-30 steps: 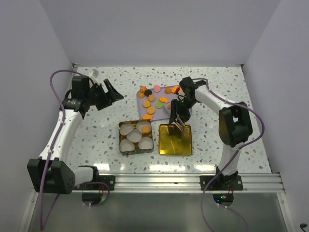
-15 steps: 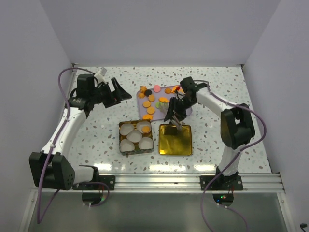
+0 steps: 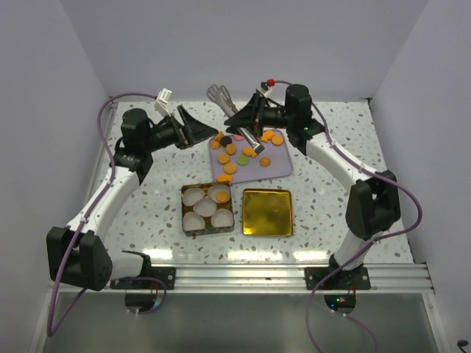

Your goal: Pack the cookies

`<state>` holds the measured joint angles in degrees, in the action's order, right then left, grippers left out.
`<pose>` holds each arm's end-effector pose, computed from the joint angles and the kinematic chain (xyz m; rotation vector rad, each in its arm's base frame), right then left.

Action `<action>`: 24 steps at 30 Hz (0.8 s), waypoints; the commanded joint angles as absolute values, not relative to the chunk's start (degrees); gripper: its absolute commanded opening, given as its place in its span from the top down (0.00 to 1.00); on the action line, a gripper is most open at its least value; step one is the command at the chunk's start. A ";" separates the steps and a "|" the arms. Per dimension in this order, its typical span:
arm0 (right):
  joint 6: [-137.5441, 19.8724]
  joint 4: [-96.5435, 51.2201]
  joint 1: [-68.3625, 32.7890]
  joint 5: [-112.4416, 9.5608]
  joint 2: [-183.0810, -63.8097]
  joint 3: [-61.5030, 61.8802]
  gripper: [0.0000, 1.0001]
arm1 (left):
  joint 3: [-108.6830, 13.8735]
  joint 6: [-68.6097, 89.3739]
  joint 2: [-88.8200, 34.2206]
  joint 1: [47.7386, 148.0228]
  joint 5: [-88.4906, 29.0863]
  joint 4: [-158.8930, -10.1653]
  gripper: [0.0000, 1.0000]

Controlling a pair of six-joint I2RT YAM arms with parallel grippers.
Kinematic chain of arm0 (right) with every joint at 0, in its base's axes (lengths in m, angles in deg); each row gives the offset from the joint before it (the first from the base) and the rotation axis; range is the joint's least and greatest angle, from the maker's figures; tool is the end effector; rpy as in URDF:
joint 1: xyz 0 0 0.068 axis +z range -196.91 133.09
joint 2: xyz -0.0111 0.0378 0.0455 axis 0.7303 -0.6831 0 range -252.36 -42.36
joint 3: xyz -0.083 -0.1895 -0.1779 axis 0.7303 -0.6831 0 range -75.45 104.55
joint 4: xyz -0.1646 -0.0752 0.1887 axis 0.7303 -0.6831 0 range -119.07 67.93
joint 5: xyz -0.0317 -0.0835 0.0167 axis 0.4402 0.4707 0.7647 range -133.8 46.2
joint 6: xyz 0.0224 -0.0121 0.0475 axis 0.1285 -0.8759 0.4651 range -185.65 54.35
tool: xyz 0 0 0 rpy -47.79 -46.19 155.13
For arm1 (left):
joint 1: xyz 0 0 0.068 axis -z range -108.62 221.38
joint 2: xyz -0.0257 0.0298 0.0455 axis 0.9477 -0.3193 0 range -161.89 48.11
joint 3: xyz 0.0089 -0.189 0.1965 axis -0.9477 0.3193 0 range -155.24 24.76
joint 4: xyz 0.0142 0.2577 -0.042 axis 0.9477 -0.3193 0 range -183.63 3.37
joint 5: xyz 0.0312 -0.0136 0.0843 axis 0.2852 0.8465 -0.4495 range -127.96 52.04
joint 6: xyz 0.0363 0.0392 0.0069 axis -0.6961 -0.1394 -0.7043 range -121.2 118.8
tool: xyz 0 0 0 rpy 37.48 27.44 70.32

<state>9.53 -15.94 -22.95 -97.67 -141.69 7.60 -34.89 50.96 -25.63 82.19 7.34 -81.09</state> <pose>0.3614 0.1921 0.3462 0.0982 2.1854 1.9461 0.2863 -0.0804 0.3508 -0.0303 1.9144 -1.4515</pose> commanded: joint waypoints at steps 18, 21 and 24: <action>46.05 31.19 -16.59 -97.68 -143.17 7.00 0.62 | -29.03 75.09 -22.03 83.07 6.16 -32.41 0.00; 47.89 33.04 -16.68 -98.20 -143.44 7.08 0.62 | -27.89 77.10 -22.47 82.63 5.46 -29.34 0.00; 50.00 35.58 -16.33 -98.38 -143.79 6.91 0.62 | -27.79 78.69 -23.70 82.28 4.84 -25.99 0.00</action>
